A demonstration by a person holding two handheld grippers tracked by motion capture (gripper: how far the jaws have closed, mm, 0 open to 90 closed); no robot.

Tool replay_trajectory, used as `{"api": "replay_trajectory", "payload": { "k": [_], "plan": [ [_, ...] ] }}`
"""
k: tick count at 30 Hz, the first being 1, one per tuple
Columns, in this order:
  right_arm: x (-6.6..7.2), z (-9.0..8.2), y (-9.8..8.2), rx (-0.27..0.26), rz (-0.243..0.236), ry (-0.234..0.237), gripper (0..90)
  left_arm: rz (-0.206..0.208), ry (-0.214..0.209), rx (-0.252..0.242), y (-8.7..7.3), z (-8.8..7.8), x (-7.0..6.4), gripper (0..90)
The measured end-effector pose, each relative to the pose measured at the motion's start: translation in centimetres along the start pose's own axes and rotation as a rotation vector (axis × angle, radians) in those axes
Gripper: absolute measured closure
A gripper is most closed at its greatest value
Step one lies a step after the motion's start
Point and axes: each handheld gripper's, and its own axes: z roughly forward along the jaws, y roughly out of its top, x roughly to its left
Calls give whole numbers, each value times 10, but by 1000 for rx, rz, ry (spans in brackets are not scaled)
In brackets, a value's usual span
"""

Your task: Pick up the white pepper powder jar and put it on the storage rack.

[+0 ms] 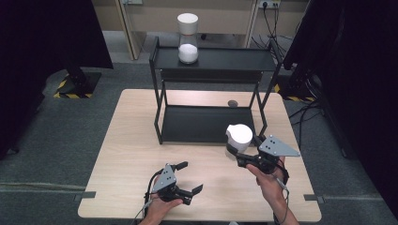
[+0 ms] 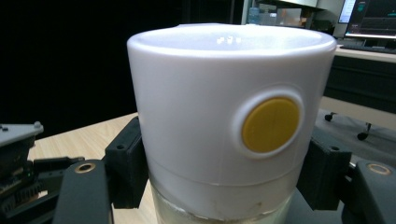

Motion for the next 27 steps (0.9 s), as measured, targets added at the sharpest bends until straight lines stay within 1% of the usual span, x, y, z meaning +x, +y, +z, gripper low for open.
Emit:
{"api": "replay_trajectory", "payload": {
  "k": [4,12,18,27],
  "plan": [
    [-2,3,11,11,-15,1,309,7,-4,-1,0,0,0,0],
    [-12,9,31,-7,5,14,309,2,-4,1,0,0,0,0],
    [-15,14,55,-19,-26,6,309,6,-7,-1,0,0,1,0],
    [-21,26,82,-20,-31,9,310,4,-5,0,-1,0,1,0]
  ]
}}
